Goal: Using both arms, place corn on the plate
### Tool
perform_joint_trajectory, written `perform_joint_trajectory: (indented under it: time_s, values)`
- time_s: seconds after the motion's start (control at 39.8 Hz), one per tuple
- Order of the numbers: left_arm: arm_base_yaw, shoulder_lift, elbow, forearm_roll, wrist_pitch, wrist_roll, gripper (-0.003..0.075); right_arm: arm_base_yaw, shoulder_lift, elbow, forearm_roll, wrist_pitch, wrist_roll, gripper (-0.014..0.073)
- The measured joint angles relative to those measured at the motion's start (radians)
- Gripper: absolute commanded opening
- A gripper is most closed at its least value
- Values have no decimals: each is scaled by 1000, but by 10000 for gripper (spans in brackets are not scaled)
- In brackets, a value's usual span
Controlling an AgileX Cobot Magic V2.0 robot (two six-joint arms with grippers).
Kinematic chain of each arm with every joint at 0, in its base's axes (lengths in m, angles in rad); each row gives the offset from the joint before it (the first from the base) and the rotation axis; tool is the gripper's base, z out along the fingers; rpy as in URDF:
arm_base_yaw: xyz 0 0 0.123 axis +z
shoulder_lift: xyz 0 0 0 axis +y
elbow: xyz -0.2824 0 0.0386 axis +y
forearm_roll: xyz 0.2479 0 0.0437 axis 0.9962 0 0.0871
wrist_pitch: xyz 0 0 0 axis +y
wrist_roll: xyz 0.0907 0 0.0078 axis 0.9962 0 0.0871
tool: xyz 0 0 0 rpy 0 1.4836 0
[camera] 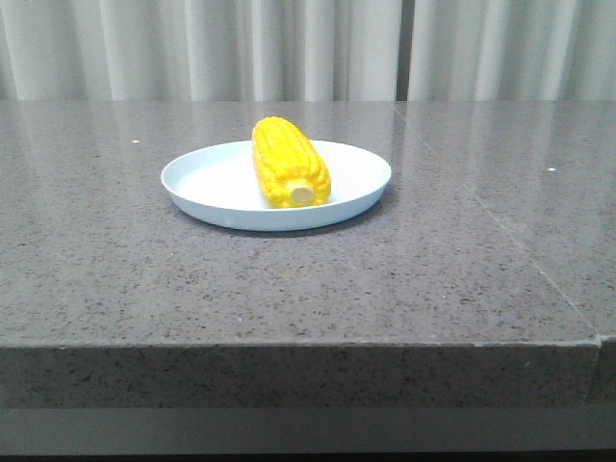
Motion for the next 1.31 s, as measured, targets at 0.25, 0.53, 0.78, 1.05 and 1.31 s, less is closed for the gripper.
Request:
perform_joint_trajectory:
  time_s: [0.25,0.53,0.78,1.05,1.31]
  values:
    - [0,0,0,0,0,0,-20,0,0,0,0,0,0,-71]
    - [43,-66,81,-34,-60,0,-20,0,0,0,0,0,0,-71]
    - [156,-80,270,-137,-200,59,-20,0,0,0,0,-2,0,-71]
    - [199,-80,435,-168,-337,79,-20,0,0,0,0,-2,0,-71]
    - [199,-80,437,-170,-387,79,-20,0,0,0,0,-2,-2,-71]
